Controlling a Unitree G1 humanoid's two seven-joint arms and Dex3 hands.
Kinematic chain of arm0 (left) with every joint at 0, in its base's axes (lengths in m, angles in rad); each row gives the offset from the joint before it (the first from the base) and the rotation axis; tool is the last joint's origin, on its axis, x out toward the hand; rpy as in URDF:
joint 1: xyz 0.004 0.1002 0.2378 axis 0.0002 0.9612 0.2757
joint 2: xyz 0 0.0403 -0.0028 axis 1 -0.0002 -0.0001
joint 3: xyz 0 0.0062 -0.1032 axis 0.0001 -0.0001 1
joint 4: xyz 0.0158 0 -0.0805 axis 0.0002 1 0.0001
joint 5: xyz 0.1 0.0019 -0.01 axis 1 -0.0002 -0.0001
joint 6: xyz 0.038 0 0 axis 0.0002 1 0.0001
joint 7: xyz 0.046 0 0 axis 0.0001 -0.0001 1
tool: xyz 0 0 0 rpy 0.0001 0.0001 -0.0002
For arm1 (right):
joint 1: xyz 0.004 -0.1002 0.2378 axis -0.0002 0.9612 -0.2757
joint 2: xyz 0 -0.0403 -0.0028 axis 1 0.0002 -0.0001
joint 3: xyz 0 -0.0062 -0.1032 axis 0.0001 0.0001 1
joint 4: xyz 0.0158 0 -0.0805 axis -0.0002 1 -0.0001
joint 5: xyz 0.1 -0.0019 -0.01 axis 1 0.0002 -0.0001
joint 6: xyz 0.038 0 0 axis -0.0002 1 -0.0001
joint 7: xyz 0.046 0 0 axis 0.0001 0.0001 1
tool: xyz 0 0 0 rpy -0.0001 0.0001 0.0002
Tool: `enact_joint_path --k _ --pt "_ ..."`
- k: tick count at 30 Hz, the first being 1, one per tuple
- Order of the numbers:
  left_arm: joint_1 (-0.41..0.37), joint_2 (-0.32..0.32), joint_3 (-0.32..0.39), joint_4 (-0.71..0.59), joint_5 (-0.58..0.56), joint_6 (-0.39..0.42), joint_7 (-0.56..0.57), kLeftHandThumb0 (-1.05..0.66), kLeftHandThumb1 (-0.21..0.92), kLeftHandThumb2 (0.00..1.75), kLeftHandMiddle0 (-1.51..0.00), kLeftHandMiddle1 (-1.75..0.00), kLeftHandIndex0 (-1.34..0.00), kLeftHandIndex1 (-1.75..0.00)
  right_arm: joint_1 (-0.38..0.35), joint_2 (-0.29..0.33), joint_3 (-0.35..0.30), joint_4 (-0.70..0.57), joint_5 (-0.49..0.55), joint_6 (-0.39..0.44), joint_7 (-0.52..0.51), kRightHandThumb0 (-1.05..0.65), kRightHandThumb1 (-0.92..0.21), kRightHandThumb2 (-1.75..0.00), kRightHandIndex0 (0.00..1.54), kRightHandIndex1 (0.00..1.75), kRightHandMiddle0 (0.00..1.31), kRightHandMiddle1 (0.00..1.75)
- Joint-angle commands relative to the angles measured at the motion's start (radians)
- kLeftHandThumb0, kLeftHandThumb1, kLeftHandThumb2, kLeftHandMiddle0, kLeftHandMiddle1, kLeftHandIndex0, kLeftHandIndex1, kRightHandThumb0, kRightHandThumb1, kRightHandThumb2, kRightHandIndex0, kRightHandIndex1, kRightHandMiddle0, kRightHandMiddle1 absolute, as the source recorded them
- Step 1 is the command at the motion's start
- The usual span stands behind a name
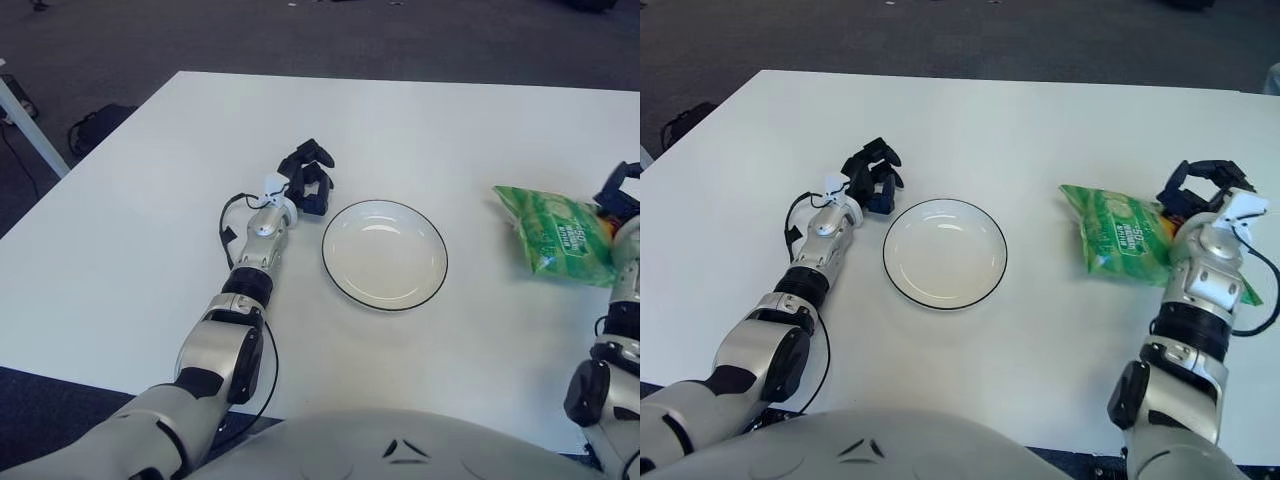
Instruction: Put the snack into the plate.
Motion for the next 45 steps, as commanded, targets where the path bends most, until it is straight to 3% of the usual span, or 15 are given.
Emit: enact_joint_path --k 1,15,24,34,45 --pt "0.082 -0.001 -0.005 0.033 0.014 0.003 0.000 -0.01 0.12 1.55 -0.65 -1.75 -0.64 -1.75 -0.059 -0.020 0.014 0.084 -0.010 -0.027 -0.020 -0.49 -0.31 -1.33 1.26 1.75 0.62 1.75" --pt "0.105 -0.003 -0.006 0.006 0.012 0.011 -0.001 -0.01 0.12 1.55 -0.65 -1.75 -0.64 -1.75 -0.265 -0.018 0.088 0.439 -0.014 -0.210 -0.052 -0.50 -0.28 -1.37 1.22 1.75 0.65 1.75" --pt "0.125 -0.007 -0.010 -0.023 0.013 0.024 0.001 -0.01 0.12 1.55 -0.65 -1.75 -0.64 -1.75 -0.337 -0.011 0.118 0.572 -0.006 -0.270 -0.053 -0.49 -0.28 -1.36 1.17 1.75 0.64 1.75" --pt "0.150 -0.011 -0.015 -0.059 0.024 0.036 0.014 -0.01 0.12 1.55 -0.65 -1.75 -0.64 -1.75 -0.389 0.029 0.147 0.633 0.001 -0.300 -0.083 -0.49 -0.29 -1.35 1.15 1.75 0.64 1.75" --pt "0.172 -0.013 -0.018 -0.100 0.032 0.053 0.015 -0.01 0.12 1.55 -0.65 -1.75 -0.64 -1.75 -0.382 0.098 0.202 0.599 -0.013 -0.290 -0.108 -0.50 -0.28 -1.37 1.13 1.75 0.65 1.75"
